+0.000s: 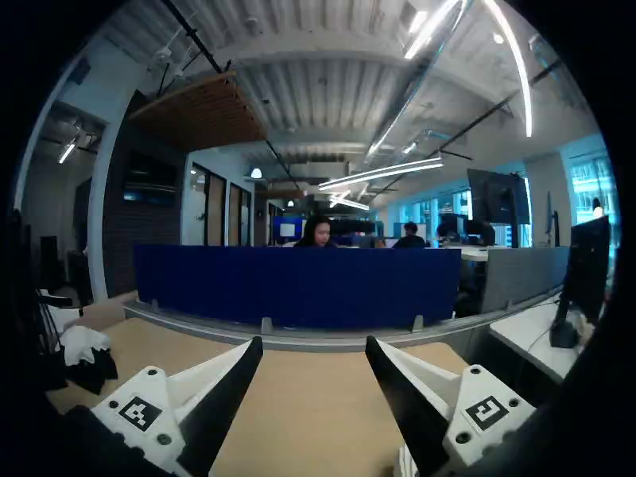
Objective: Fold towel
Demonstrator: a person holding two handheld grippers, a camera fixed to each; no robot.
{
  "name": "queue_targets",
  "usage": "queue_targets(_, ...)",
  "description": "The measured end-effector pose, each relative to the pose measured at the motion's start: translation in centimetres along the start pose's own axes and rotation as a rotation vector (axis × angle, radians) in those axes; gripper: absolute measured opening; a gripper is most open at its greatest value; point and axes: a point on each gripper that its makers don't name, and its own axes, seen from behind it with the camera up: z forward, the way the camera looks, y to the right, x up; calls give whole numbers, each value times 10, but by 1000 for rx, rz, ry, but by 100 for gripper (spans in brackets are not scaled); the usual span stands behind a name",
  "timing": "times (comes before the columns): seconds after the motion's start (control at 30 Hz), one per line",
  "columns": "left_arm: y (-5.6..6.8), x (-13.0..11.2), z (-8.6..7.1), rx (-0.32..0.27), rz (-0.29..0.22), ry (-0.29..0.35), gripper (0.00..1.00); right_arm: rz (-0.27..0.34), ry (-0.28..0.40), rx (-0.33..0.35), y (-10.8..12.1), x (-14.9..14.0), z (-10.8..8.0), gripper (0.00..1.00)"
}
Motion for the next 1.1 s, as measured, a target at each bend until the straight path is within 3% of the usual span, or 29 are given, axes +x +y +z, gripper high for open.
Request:
queue_targets(0.27, -9, -12, 6, 16, 29, 17, 93, 34, -6, 20, -21, 0, 6, 100)
queue_targets(0.67, -9, -48, 8, 12, 72, 58, 93, 59, -4, 24, -42, -5, 10, 100)
queue_targets(1.1, -18, -99, 8, 7, 39, 113, 93, 58, 12, 31, -58, -32, 10, 100)
